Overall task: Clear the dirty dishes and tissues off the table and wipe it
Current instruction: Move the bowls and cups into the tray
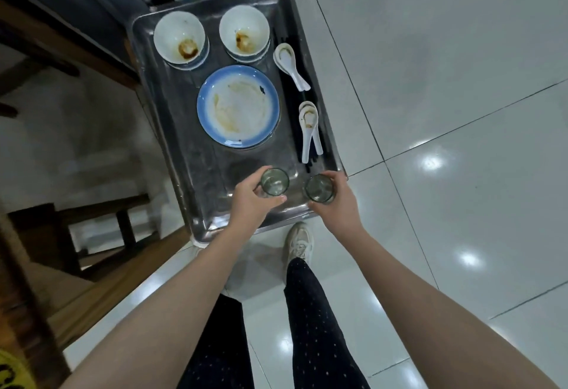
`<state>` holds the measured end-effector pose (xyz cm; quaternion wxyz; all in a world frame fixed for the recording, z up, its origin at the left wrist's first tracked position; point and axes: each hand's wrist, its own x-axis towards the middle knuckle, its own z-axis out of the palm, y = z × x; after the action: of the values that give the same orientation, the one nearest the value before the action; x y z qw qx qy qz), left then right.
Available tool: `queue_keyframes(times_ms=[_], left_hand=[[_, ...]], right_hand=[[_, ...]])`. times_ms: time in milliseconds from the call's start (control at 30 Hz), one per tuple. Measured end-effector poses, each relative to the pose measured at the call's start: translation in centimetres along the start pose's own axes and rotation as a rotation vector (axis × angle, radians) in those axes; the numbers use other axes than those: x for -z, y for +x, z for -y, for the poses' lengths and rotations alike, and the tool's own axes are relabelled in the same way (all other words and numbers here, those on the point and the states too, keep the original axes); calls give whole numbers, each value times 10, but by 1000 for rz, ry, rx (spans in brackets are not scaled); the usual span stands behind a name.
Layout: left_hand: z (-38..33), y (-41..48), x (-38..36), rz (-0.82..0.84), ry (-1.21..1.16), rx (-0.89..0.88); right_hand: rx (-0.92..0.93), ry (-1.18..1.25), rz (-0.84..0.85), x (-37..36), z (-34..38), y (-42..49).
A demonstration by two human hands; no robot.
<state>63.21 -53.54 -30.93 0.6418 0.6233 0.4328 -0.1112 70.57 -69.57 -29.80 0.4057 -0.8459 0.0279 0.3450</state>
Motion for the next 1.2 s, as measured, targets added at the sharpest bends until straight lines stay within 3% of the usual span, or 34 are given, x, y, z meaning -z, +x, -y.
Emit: queue_keyframes(times_ms=[467, 800, 1000, 1200], left_hand=[[-6, 40, -18, 9, -107, -82], [-13, 51, -11, 46, -26, -61], [-21, 37, -3, 73, 44, -50], [-49, -6, 26, -12, 104, -8]], right_hand=[[114, 1, -27, -18, 9, 37], [185, -19, -2, -10, 19, 68], [161, 9, 26, 1, 20, 56], [189, -28, -5, 38, 49, 16]])
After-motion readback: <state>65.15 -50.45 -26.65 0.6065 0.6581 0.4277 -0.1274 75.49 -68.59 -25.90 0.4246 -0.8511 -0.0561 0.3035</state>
